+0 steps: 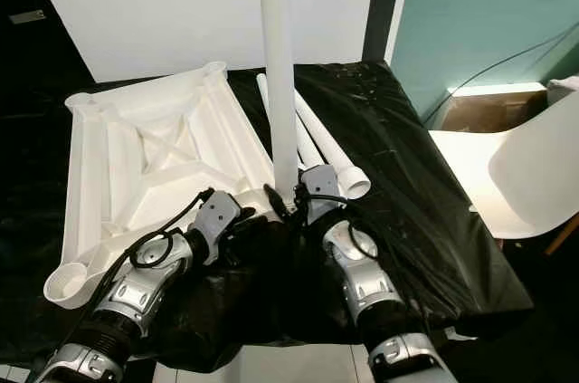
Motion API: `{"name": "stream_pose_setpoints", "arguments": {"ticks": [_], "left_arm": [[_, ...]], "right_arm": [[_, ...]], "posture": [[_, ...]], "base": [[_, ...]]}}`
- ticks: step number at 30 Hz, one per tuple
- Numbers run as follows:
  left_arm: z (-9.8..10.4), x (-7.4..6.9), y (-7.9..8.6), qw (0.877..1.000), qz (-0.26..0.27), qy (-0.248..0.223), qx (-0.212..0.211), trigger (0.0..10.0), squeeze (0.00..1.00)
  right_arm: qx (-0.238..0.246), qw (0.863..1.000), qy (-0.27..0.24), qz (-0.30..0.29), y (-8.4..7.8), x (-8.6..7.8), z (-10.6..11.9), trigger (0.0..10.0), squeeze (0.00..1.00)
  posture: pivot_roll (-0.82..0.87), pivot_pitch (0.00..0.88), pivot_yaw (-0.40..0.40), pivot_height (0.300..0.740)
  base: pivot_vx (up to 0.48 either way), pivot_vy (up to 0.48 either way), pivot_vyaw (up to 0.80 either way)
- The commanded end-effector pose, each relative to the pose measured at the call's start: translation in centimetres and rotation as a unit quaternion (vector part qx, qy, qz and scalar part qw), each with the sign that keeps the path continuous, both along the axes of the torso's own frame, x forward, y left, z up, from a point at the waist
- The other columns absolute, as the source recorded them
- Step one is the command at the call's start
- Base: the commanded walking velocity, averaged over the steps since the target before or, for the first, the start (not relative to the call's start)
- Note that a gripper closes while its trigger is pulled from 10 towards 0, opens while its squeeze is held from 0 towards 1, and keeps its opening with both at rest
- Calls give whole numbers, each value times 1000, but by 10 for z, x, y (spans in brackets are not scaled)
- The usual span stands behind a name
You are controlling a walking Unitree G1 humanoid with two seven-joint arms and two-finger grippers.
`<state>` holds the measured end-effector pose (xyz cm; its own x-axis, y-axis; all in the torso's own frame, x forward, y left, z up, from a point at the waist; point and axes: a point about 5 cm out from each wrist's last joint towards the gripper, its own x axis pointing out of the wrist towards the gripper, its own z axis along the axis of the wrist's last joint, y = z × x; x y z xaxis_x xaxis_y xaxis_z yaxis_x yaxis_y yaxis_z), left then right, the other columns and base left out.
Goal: Building children table
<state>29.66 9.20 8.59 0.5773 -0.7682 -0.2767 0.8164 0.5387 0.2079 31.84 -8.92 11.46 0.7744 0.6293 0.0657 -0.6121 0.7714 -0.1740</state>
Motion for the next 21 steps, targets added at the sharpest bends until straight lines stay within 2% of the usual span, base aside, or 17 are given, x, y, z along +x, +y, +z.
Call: {"name": "stream_pose_setpoints", "arguments": {"ticks": [1, 2, 7, 8, 9, 17, 21], "left_arm": [[-26, -13, -2, 998, -19, 59, 28, 10000, 0], [-27, -13, -3, 998, -20, 61, 28, 10000, 0], [-27, -13, -3, 998, -21, 61, 28, 10000, 0], [-26, -13, -3, 998, -20, 61, 27, 10000, 0], [-26, -13, -3, 998, -19, 61, 27, 10000, 0], [-25, -11, -1, 998, -10, 59, 24, 10000, 0], [-26, -12, -1, 998, -12, 59, 26, 10000, 0]], "right_arm": [[-9, 999, 9, 37, 1, 3, 3, 10000, 0], [-25, 998, 3, 59, -2, 6, 9, 10000, 0], [-39, 996, -6, 83, -6, 9, 15, 10000, 0], [-43, 995, -13, 85, -9, 11, 18, 3373, 0], [-44, 995, -17, 85, -11, 13, 21, 0, 0], [-40, 996, -2, 76, -20, 20, 24, 0, 0], [-14, 1000, 13, 22, -29, 18, 14, 0, 0]], "posture": [[-3, 0, 19, 740], [-3, 0, 19, 740], [-4, 0, 16, 740], [-5, 0, 15, 740], [-5, 0, 13, 740], [0, 0, 11, 740], [14, 0, 3, 740]], "base": [[0, 0, 0], [0, 0, 0], [0, 0, 0], [0, 0, 0], [0, 0, 0], [0, 0, 0], [0, 0, 0]]}}
